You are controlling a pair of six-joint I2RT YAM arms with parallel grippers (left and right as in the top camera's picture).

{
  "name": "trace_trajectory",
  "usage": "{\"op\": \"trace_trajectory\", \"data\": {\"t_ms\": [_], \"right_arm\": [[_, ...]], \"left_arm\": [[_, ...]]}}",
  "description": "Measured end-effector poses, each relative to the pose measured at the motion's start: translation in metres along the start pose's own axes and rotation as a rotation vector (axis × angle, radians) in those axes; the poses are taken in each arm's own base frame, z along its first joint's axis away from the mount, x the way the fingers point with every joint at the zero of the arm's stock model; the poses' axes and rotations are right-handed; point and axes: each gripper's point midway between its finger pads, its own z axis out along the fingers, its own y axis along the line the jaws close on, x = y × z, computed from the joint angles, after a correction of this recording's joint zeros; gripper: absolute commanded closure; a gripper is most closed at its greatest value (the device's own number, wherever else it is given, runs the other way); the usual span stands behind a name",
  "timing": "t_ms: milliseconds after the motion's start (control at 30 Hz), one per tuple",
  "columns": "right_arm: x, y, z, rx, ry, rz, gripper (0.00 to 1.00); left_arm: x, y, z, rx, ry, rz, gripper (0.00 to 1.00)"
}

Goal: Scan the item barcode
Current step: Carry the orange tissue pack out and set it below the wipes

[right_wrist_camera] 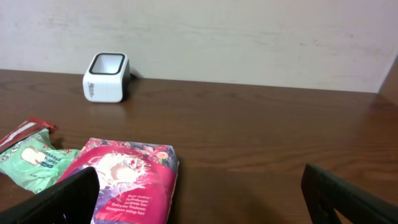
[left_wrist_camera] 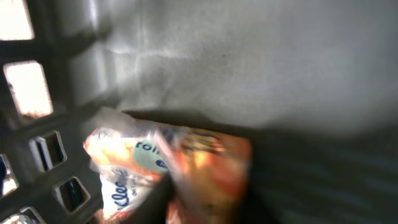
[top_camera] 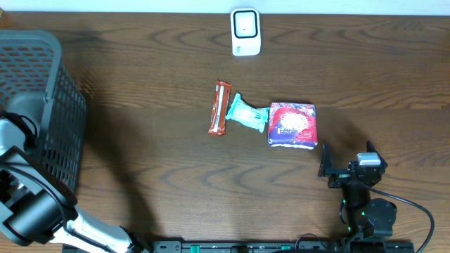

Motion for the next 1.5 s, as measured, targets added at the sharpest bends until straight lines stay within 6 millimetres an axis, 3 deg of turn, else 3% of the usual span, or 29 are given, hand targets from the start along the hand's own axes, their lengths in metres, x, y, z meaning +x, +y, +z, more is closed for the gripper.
{"op": "trace_trajectory", "data": {"t_ms": [267,400,467,533,633,733,767,867,967,1033,1067,1100,1233,1367,1500], "right_arm": [[0.000,0.000,0.000,0.000,0.000,0.000,0.01],[0.000,0.000,0.000,0.000,0.000,0.000,0.01],[0.000,0.000,0.000,0.000,0.000,0.000,0.01],[0.000,0.000,0.000,0.000,0.000,0.000,0.01],[0.000,0.000,0.000,0.000,0.000,0.000,0.01],[0.000,0.000,0.000,0.000,0.000,0.000,0.01],[0.000,0.000,0.000,0.000,0.000,0.000,0.01],[0.000,0.000,0.000,0.000,0.000,0.000,0.01],[0.000,0.000,0.000,0.000,0.000,0.000,0.01],[0.000,0.000,0.000,0.000,0.000,0.000,0.01],[0.000,0.000,0.000,0.000,0.000,0.000,0.01],[0.000,0.000,0.000,0.000,0.000,0.000,0.01],[0.000,0.000,0.000,0.000,0.000,0.000,0.01],[0.000,0.000,0.000,0.000,0.000,0.000,0.01],[0.000,0.000,0.000,0.000,0.000,0.000,0.01]], "left_arm": [[-0.002,0.001,-0.008,0.007,-0.014,0.009,0.93],[-0.018,-0.014,-0.039,0.093,-0.040,-0.007,0.93],[-0.034,-0.030,-0.075,0.213,-0.095,-0.013,0.93],[-0.048,-0.040,-0.125,0.361,-0.167,-0.029,0.93],[-0.057,-0.042,-0.223,0.657,-0.301,-0.040,0.93],[-0.044,-0.031,-0.317,0.958,-0.422,0.010,0.93],[-0.030,-0.025,-0.351,1.076,-0.463,0.060,0.93],[0.025,-0.014,-0.423,1.344,-0.531,0.272,0.93],[0.104,-0.011,-0.464,1.525,-0.521,0.565,0.93],[0.168,-0.012,-0.473,1.594,-0.474,0.801,0.93],[0.188,-0.012,-0.475,1.613,-0.456,0.877,0.93],[0.224,-0.013,-0.472,1.627,-0.420,1.015,0.93],[0.324,-0.015,-0.433,1.524,-0.298,1.360,0.93],[0.379,-0.032,-0.371,1.266,-0.286,1.534,0.93],[0.428,-0.050,-0.297,0.975,-0.262,1.695,0.93]]}}
